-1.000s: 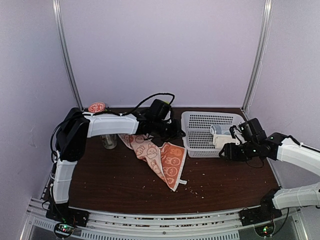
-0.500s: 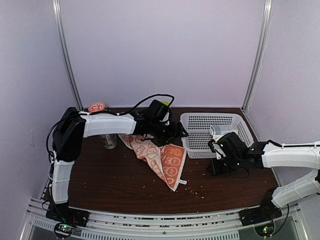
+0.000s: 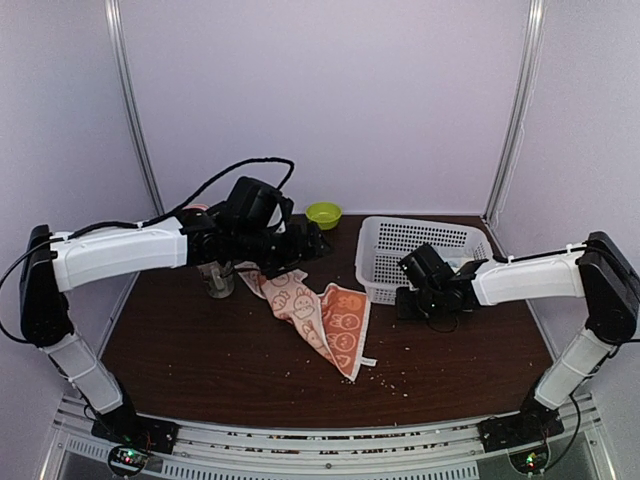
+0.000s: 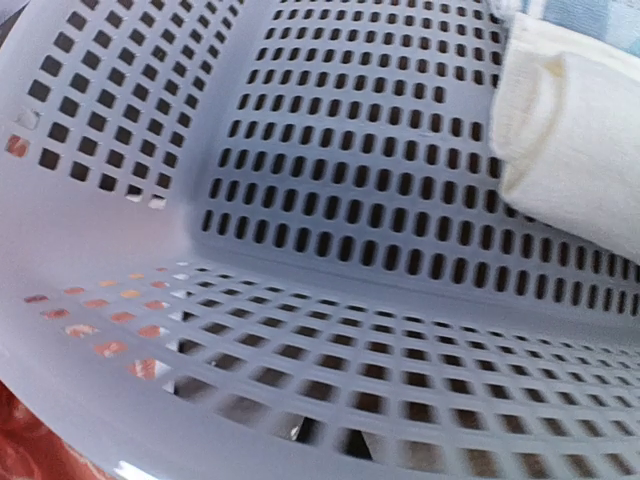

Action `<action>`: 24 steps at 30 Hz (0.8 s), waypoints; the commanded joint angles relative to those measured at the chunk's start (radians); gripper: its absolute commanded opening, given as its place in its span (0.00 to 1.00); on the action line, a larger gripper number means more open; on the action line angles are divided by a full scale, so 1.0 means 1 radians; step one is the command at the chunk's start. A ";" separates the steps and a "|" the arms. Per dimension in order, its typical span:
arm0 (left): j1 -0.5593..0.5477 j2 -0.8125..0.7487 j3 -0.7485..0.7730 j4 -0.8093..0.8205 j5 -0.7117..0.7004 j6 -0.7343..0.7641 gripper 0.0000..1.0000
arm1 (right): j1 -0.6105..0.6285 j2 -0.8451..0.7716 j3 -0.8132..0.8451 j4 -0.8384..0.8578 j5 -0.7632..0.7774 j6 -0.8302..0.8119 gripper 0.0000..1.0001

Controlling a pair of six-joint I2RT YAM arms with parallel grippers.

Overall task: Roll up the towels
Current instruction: Move the bin to the corner of the board.

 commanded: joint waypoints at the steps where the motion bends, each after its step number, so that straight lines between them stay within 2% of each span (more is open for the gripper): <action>1: 0.006 -0.091 -0.126 -0.034 -0.111 0.021 0.98 | -0.086 0.041 0.061 -0.032 0.110 0.025 0.00; 9: 0.006 -0.196 -0.274 -0.014 -0.152 -0.002 0.98 | -0.233 0.125 0.190 -0.122 0.123 -0.008 0.00; 24: 0.007 -0.249 -0.360 -0.023 -0.141 -0.002 0.97 | -0.422 0.168 0.336 -0.224 0.167 -0.072 0.00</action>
